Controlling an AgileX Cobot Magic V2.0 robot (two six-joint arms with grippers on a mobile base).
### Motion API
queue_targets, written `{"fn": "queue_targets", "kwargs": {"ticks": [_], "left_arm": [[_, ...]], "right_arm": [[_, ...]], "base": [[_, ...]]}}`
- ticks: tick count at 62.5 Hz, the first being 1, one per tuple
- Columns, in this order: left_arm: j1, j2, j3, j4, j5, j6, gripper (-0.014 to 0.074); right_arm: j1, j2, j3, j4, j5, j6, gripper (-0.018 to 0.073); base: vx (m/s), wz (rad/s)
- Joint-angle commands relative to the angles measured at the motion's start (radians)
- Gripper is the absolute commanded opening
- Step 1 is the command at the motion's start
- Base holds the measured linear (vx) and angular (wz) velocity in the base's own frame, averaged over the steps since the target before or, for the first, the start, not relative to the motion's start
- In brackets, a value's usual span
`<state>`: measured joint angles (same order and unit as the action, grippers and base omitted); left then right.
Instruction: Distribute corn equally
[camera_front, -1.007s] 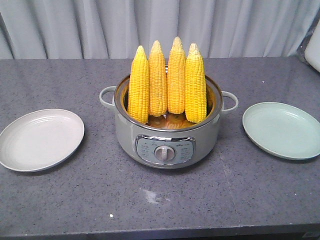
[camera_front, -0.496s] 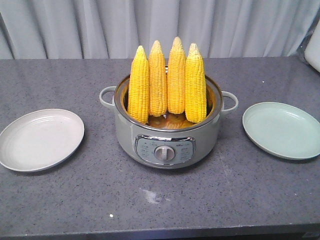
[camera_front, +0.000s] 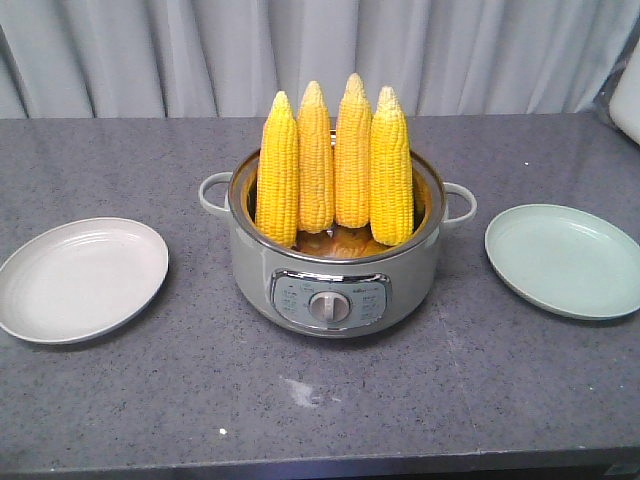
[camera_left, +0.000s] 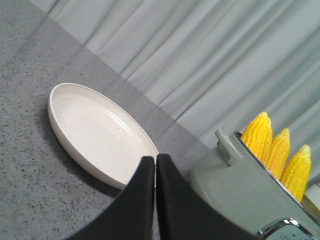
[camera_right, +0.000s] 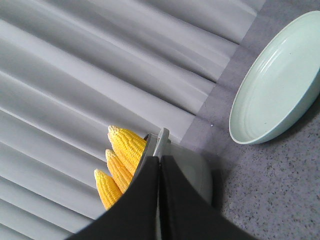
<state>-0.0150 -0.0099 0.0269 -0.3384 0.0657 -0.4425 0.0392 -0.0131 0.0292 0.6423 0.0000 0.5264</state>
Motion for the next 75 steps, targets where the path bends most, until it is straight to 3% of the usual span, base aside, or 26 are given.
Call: {"fn": "queue_targets", "kwargs": {"ticks": [1, 12, 17, 26, 36, 46, 52, 59, 66, 75], "left_arm": [[0.000, -0.017, -0.004, -0.066, -0.088, -0.028, -0.0007], [0.000, -0.017, -0.005, -0.337, -0.139, -0.144, -0.0007], [0.000, -0.017, -0.007, -0.453, -0.155, -0.143, -0.0007], [0.000, -0.017, -0.010, -0.578, -0.180, -0.140, -0.0007], [0.000, -0.017, -0.075, -0.549, -0.172, -0.130, -0.0007], [0.000, -0.017, -0.216, -0.369, -0.127, -0.037, -0.0007], [0.000, -0.015, -0.306, -0.261, -0.066, 0.042, -0.0007], [0.000, -0.007, -0.405, -0.173, 0.020, 0.186, -0.0007], [0.000, 0.040, -0.483, -0.175, 0.098, 0.261, -0.0007], [0.000, 0.163, -0.600, -0.178, 0.199, 0.342, -0.0007]], "right_arm": [[-0.006, -0.004, 0.008, -0.004, -0.115, -0.006, -0.0004], [-0.006, -0.004, -0.003, -0.012, -0.197, -0.006, -0.0004], [-0.006, -0.004, -0.026, -0.017, -0.191, -0.006, -0.0004], [-0.006, -0.004, -0.080, -0.084, -0.148, -0.025, -0.0004], [-0.006, -0.004, -0.215, -0.250, 0.021, -0.086, -0.0004], [-0.006, 0.018, -0.395, -0.435, 0.201, -0.268, -0.0004], [-0.006, 0.077, -0.521, -0.498, 0.315, -0.400, -0.0004], [-0.006, 0.195, -0.680, -0.509, 0.459, -0.610, -0.0004], [-0.006, 0.347, -0.839, -0.475, 0.578, -0.816, -0.0004], [-0.006, 0.517, -0.982, -0.352, 0.611, -0.960, -0.0004]], "base": [[0.00, 0.00], [0.00, 0.00], [0.00, 0.00], [0.00, 0.00], [0.00, 0.00], [0.00, 0.00], [0.00, 0.00], [0.00, 0.00], [0.00, 0.00], [0.00, 0.00]]}}
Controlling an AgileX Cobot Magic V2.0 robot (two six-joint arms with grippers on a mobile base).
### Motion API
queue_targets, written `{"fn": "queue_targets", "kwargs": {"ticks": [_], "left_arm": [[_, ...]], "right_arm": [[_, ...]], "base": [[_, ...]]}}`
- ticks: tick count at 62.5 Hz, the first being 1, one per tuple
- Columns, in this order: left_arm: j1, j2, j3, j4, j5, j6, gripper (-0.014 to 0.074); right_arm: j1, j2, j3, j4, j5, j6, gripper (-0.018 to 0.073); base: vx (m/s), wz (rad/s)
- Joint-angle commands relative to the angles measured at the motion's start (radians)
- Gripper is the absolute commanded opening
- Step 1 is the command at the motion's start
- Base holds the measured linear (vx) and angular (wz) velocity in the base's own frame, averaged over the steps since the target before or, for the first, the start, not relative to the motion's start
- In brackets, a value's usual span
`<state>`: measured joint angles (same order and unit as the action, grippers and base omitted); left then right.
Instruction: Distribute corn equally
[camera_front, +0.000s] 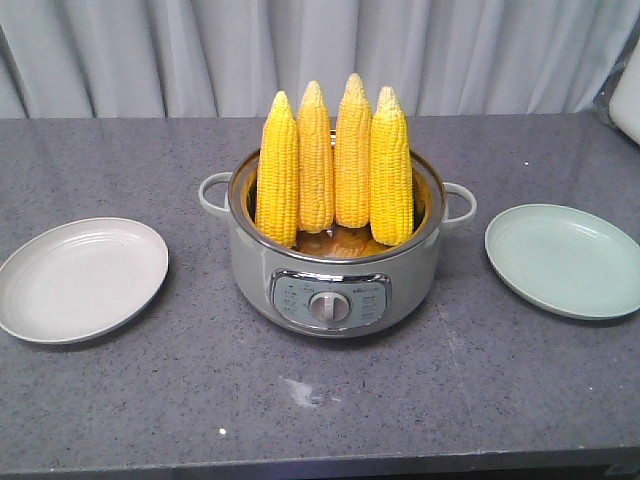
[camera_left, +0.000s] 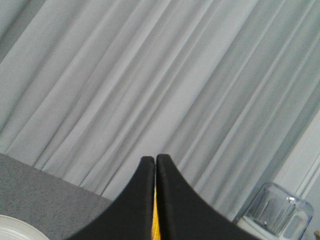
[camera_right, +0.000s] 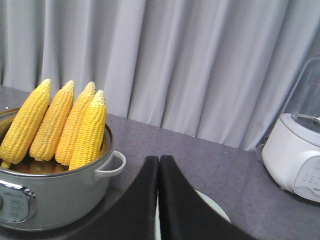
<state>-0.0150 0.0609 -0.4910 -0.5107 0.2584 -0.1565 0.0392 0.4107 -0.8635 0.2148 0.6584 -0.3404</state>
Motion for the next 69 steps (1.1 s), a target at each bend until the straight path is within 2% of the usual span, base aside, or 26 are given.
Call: {"fn": "queue_targets", "kwargs": {"ticks": [1, 6, 9, 18, 26, 33, 38, 44, 54, 57, 62, 69], "left_arm": [[0.000, 0.112, -0.098, -0.008, 0.014, 0.071, -0.0007], [0.000, 0.198, -0.159, -0.072, 0.064, 0.145, -0.0007], [0.000, 0.261, -0.200, -0.127, 0.093, 0.232, -0.0007], [0.000, 0.445, -0.304, -0.384, 0.176, 0.586, -0.0007], [0.000, 0.591, -0.358, -0.626, 0.234, 0.845, -0.0007], [0.000, 0.698, -0.374, -0.803, 0.318, 0.991, -0.0006], [0.000, 0.743, -0.374, -0.866, 0.371, 1.044, -0.0001], [0.000, 0.780, -0.374, -0.882, 0.403, 1.057, 0.0006], [0.000, 0.799, -0.374, -0.885, 0.408, 1.059, 0.0045], [0.000, 0.799, -0.374, -0.885, 0.405, 1.064, 0.0073], [0.000, 0.799, -0.374, -0.885, 0.405, 1.066, 0.0141], [0.000, 0.799, -0.374, -0.885, 0.405, 1.066, 0.0291]], "right_arm": [[-0.006, 0.112, -0.098, 0.098, -0.046, -0.110, -0.0004], [-0.006, 0.192, -0.141, 0.197, -0.036, -0.188, -0.0004], [-0.006, 0.227, -0.155, 0.249, -0.031, -0.239, -0.0004], [-0.006, 0.303, -0.159, 0.406, -0.033, -0.385, -0.0004], [-0.006, 0.329, -0.159, 0.467, -0.038, -0.421, -0.0004], [-0.006, 0.329, -0.159, 0.471, -0.038, -0.421, 0.0004], [-0.006, 0.329, -0.159, 0.469, -0.031, -0.421, 0.0038], [-0.006, 0.329, -0.159, 0.469, -0.027, -0.430, 0.0125], [-0.006, 0.329, -0.159, 0.469, -0.045, -0.451, 0.0397], [-0.006, 0.329, -0.158, 0.469, -0.061, -0.450, 0.0496], [-0.006, 0.329, -0.158, 0.469, -0.081, -0.448, 0.0606], [-0.006, 0.329, -0.158, 0.469, -0.079, -0.441, 0.0663]], "base": [[0.00, 0.00], [0.00, 0.00], [0.00, 0.00], [0.00, 0.00], [0.00, 0.00], [0.00, 0.00], [0.00, 0.00], [0.00, 0.00], [0.00, 0.00], [0.00, 0.00], [0.00, 0.00], [0.00, 0.00]]}}
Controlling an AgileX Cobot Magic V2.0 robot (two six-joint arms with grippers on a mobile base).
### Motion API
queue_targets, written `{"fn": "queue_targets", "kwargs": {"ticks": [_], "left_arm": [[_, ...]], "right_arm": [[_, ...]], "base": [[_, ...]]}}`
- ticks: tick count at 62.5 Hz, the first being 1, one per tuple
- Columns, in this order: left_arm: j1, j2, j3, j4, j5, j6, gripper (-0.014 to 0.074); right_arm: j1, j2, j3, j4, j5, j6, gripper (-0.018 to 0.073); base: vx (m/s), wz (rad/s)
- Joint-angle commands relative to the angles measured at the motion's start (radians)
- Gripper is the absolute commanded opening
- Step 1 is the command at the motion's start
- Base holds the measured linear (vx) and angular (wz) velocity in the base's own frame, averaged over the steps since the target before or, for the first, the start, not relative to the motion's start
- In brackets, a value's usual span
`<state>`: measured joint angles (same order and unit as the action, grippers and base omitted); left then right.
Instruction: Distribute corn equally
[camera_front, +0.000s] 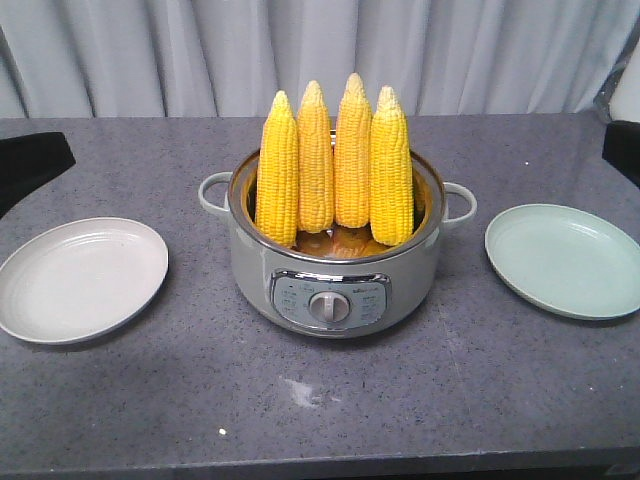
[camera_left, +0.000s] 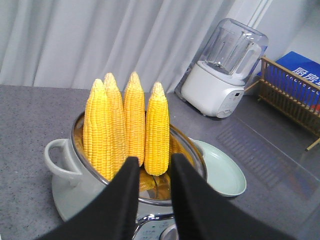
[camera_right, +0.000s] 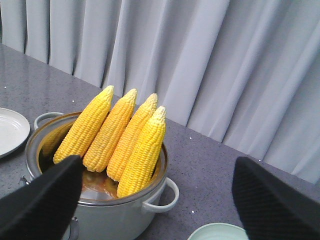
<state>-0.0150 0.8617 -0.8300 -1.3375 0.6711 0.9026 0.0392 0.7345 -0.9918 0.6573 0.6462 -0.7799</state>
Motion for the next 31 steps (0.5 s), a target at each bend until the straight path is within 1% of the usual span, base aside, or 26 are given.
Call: {"fn": "queue_targets", "kwargs": {"ticks": [1, 7, 14, 17, 23, 31], "left_arm": [[0.000, -0.002, -0.035, -0.059, -0.008, 0.007, 0.0318], [0.000, -0.002, -0.035, -0.059, -0.008, 0.007, 0.0454], [0.000, -0.002, -0.035, -0.061, 0.001, 0.007, 0.0549], [0.000, -0.002, -0.035, -0.065, -0.001, 0.007, 0.0565], [0.000, -0.002, -0.035, -0.065, -0.004, 0.007, 0.0566], [0.000, -0.002, -0.035, -0.065, -0.004, 0.007, 0.0564]], "right_arm": [[-0.006, 0.005, -0.030, 0.027, -0.067, -0.001, 0.0663], [-0.006, 0.005, -0.030, 0.026, -0.064, -0.001, 0.0652], [-0.006, 0.005, -0.030, 0.028, -0.041, 0.006, 0.0631], [-0.006, 0.026, -0.032, 0.046, -0.050, 0.004, 0.0624], [-0.006, 0.097, -0.080, 0.096, -0.054, -0.021, 0.0624], [-0.006, 0.282, -0.231, 0.229, 0.025, -0.109, 0.0624]], "base": [[0.00, 0.00], [0.00, 0.00], [0.00, 0.00], [0.00, 0.00], [0.00, 0.00], [0.00, 0.00]]}}
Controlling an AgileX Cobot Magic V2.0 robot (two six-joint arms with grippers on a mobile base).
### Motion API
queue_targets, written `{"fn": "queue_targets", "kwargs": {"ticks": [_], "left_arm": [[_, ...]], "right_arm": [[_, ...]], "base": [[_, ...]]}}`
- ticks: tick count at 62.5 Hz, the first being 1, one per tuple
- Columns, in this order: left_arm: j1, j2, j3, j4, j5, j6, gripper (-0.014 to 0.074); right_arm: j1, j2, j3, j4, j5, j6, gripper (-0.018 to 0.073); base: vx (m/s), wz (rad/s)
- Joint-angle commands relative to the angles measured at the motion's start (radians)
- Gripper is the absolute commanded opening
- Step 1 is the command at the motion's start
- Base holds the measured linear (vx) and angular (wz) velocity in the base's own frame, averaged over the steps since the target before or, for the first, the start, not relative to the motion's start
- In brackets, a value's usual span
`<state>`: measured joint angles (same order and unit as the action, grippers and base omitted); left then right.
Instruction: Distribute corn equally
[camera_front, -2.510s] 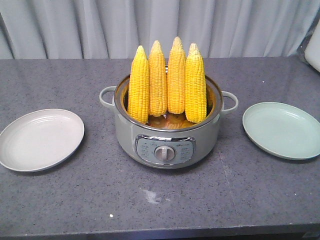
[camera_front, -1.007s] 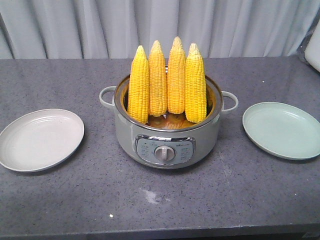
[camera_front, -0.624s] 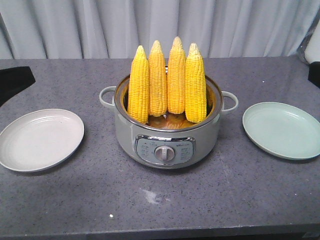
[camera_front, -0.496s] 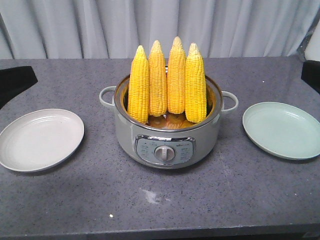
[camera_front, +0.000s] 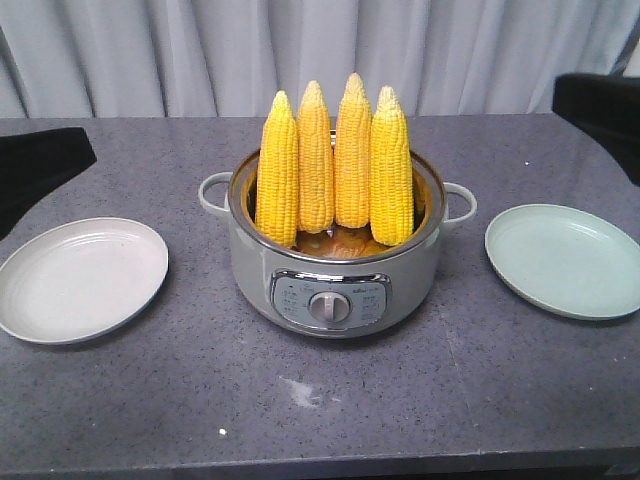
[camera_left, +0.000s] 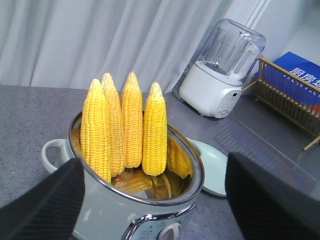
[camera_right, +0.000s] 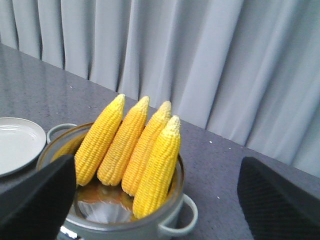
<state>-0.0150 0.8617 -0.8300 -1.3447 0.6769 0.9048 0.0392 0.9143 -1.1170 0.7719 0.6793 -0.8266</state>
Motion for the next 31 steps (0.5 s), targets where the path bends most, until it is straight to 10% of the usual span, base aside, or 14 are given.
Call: {"fn": "queue_targets", "kwargs": {"ticks": [1, 31], "left_arm": [[0.000, -0.002, -0.035, -0.058, -0.010, 0.004, 0.0564], [0.000, -0.002, -0.035, -0.058, -0.009, 0.001, 0.0564]], "right_arm": [[-0.006, 0.133, -0.132, 0.134, 0.005, -0.075, 0.0624], [0.119, 0.854, -0.688, 0.015, 0.002, 0.070, 0.0613]], "base": [[0.00, 0.00], [0.00, 0.00]]}}
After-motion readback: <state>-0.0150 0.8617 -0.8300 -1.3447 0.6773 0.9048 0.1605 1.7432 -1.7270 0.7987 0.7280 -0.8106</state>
